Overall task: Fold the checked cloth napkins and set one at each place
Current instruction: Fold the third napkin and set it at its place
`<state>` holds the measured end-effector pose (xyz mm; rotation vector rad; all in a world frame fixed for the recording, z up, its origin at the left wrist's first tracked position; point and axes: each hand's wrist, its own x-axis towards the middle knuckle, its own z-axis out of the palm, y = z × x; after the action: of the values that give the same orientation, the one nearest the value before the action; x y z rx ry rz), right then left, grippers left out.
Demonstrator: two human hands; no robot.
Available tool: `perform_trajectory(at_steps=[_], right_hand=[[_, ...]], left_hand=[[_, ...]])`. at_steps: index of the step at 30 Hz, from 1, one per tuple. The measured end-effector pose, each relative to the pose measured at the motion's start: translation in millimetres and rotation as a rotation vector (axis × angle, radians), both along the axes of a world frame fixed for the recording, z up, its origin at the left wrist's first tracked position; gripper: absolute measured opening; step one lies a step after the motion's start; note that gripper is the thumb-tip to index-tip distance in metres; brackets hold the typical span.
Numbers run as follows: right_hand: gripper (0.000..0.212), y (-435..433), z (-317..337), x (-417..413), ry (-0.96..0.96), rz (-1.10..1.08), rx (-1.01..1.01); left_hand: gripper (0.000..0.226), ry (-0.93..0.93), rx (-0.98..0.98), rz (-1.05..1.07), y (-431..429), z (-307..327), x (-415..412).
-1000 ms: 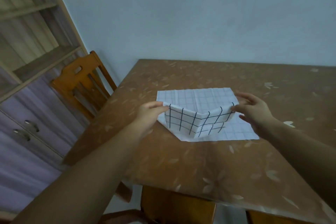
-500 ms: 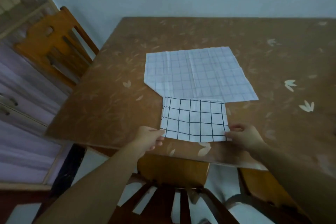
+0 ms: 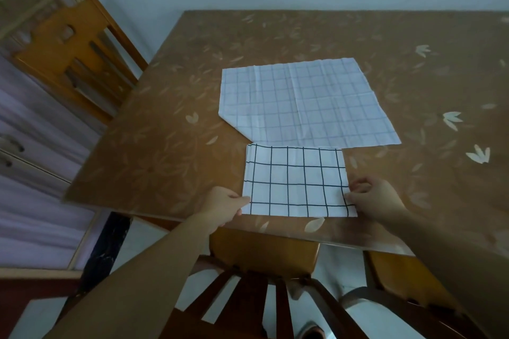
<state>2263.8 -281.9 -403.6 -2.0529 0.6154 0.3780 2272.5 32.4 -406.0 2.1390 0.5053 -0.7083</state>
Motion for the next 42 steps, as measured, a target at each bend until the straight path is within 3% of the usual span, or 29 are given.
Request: perform_trajectory(at_steps=[6,15,21,26,29,31,34,36,40,42], right_hand=[[0.023,4,-3,3,-0.042,0.012,-0.016],[0.018,10,-6,7,-0.141,-0.006,-0.062],[0.022,11,-6,11,-0.138,-0.015,-0.061],[0.023,14,-5,9,-0.114,0.01,-0.101],[0.022,14,-3,7,-0.116,0.03,-0.133],[0.022,15,-3,5,-0.118,0.056,-0.16],[0.024,18,-3,4,-0.103,0.069,-0.18],[0.024,22,-1,6,-0.086,0.062,-0.194],[0.035,36,-7,6,-0.269,0.259,-0.712],[0.044,63,-10,7,-0.424,0.436,-0.7]], left_hand=[[0.039,-0.084,0.163,-0.135,2,1,2],[0.055,-0.186,0.209,-0.233,-3,4,16],[0.05,-0.282,0.249,-0.203,-14,-3,44],[0.041,-0.299,0.459,-0.296,-11,-4,44],[0.03,-0.517,0.601,-0.381,-16,-3,39],[0.027,-0.731,0.535,-0.507,-32,-8,30],[0.056,-0.622,0.526,-0.759,-59,-24,21],[0.064,-0.509,0.565,-0.805,-65,-35,21],[0.066,-0.494,0.583,-0.805,-66,-47,21],[0.066,-0.512,0.593,-0.795,-66,-48,20]])
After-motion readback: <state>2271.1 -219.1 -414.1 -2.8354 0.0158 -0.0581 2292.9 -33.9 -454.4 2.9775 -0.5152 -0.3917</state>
